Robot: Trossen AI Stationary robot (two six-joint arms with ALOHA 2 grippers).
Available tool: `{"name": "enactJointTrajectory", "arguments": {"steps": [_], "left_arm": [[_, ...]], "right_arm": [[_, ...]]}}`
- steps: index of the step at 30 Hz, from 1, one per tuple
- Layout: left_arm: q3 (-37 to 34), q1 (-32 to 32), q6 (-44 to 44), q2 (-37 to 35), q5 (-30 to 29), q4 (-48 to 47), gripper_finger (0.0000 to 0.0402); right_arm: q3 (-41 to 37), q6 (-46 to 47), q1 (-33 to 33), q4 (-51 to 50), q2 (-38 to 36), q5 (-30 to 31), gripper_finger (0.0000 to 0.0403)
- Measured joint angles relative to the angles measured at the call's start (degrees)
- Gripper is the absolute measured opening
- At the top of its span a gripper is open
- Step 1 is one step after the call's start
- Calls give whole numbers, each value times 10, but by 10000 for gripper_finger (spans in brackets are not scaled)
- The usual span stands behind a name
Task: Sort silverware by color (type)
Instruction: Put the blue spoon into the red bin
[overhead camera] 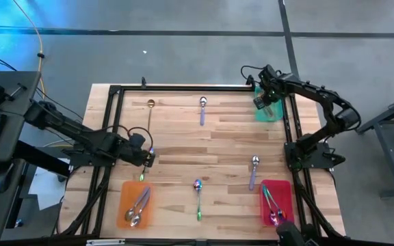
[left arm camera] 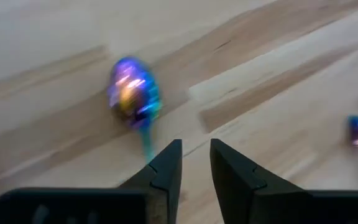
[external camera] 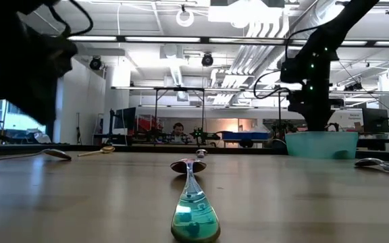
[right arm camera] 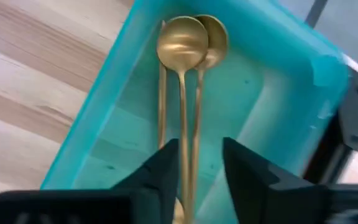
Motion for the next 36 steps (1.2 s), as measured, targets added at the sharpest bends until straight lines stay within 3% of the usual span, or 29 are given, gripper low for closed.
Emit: {"name": "enactJointTrajectory", "arguments": {"steps": [4, 7, 17, 26, 31, 36], "left_arm": [[0, -3, -33, 43, 6, -8, 96], [0, -3, -44, 72, 7, -6, 101], [0, -3, -58, 151, 10, 2, 102], [1, 10, 12, 203, 6, 62, 86], [-2, 13, 68, 181, 11, 97, 16], [-1, 13, 111, 123, -20, 135, 4]], "right_arm": [[46, 1, 2, -42, -8, -16, 156], [73, 3, 9, -44, -31, -37, 160], [104, 42, 58, -43, -148, -88, 72], [104, 114, 143, -43, -224, -89, 31], [104, 153, 211, -42, -256, -86, 5], [104, 206, 304, -33, -271, -86, 6]]}}
